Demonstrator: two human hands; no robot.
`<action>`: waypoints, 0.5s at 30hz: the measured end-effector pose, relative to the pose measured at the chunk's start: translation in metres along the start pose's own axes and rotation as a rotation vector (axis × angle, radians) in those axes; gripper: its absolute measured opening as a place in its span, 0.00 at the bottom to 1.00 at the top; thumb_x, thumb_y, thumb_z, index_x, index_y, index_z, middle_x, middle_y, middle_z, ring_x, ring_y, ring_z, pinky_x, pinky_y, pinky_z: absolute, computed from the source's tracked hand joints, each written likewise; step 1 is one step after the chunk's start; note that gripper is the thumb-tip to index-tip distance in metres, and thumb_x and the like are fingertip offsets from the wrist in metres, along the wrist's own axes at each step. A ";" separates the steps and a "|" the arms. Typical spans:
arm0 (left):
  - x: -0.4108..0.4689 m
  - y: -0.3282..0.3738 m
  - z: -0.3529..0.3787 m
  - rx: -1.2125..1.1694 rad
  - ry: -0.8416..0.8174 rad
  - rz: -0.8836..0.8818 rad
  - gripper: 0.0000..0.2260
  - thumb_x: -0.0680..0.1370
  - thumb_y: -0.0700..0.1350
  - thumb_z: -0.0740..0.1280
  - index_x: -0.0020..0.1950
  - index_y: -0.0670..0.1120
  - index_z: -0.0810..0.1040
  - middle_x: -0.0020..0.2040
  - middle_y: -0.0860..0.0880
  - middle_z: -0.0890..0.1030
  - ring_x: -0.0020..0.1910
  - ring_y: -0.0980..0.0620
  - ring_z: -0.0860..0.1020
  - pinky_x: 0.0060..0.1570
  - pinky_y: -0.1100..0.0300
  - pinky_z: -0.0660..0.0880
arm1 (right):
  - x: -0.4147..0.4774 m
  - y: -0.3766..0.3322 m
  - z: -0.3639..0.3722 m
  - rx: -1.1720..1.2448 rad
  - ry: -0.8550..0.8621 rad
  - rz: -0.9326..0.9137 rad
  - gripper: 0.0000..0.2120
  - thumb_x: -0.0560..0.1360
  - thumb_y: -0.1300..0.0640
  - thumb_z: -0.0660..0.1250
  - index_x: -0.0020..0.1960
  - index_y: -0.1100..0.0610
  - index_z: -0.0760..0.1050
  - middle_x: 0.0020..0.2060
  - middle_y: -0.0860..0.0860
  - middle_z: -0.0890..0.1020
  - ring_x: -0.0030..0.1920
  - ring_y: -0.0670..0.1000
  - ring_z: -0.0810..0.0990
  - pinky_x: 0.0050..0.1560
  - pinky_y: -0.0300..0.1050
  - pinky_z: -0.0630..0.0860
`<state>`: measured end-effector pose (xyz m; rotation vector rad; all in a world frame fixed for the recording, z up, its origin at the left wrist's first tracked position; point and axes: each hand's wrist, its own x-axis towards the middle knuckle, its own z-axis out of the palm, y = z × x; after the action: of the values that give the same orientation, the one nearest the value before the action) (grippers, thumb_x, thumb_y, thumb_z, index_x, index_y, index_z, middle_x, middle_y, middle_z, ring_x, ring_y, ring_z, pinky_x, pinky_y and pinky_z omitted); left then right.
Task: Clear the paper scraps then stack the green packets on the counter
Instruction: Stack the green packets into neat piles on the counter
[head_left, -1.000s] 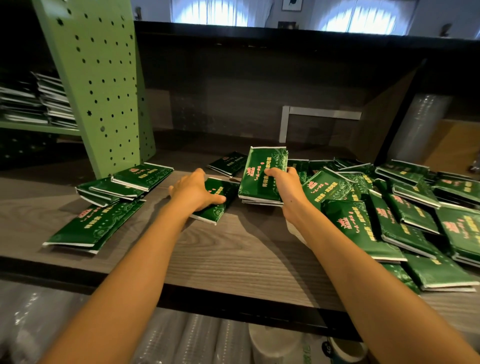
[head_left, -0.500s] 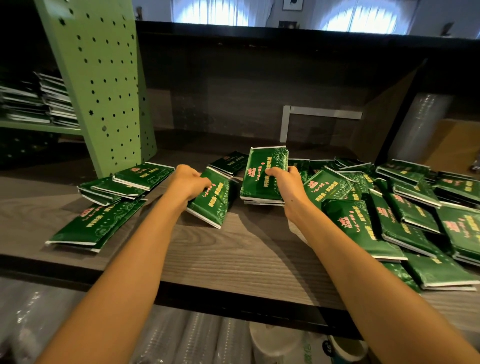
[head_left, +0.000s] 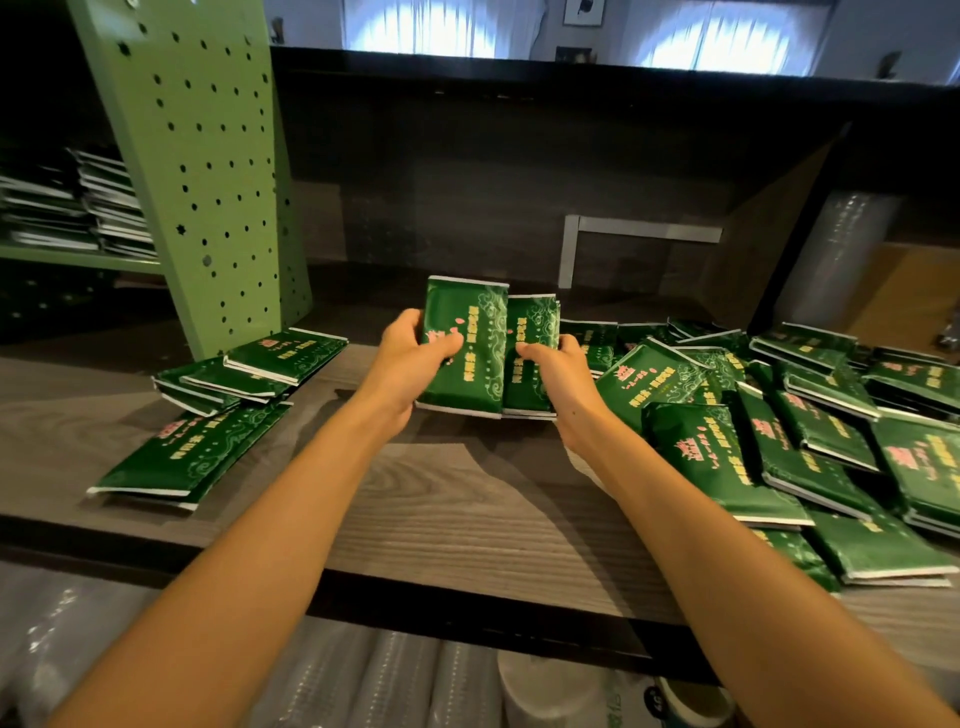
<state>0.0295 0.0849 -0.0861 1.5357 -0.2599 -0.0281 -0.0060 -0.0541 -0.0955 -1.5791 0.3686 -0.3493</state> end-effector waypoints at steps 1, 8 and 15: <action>0.000 -0.003 0.003 0.021 -0.003 0.009 0.09 0.77 0.36 0.64 0.56 0.44 0.72 0.46 0.49 0.79 0.43 0.55 0.78 0.42 0.61 0.77 | -0.001 0.001 0.002 -0.005 -0.011 -0.004 0.24 0.78 0.57 0.62 0.71 0.60 0.60 0.67 0.55 0.71 0.65 0.54 0.71 0.64 0.51 0.68; -0.001 -0.012 0.014 0.040 -0.037 0.008 0.06 0.80 0.40 0.60 0.56 0.46 0.65 0.53 0.49 0.75 0.49 0.54 0.76 0.43 0.63 0.75 | -0.007 0.003 0.013 0.063 -0.101 -0.024 0.14 0.81 0.53 0.54 0.63 0.59 0.64 0.50 0.50 0.76 0.52 0.49 0.75 0.61 0.47 0.71; -0.006 -0.007 0.019 0.026 -0.145 -0.034 0.15 0.83 0.39 0.52 0.68 0.47 0.64 0.49 0.53 0.76 0.43 0.60 0.77 0.34 0.70 0.76 | -0.008 0.002 0.013 0.069 -0.179 0.023 0.18 0.78 0.57 0.60 0.66 0.59 0.63 0.53 0.54 0.78 0.50 0.51 0.78 0.57 0.49 0.75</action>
<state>0.0209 0.0674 -0.0939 1.5661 -0.3508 -0.1643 -0.0081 -0.0392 -0.0982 -1.5243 0.2342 -0.1991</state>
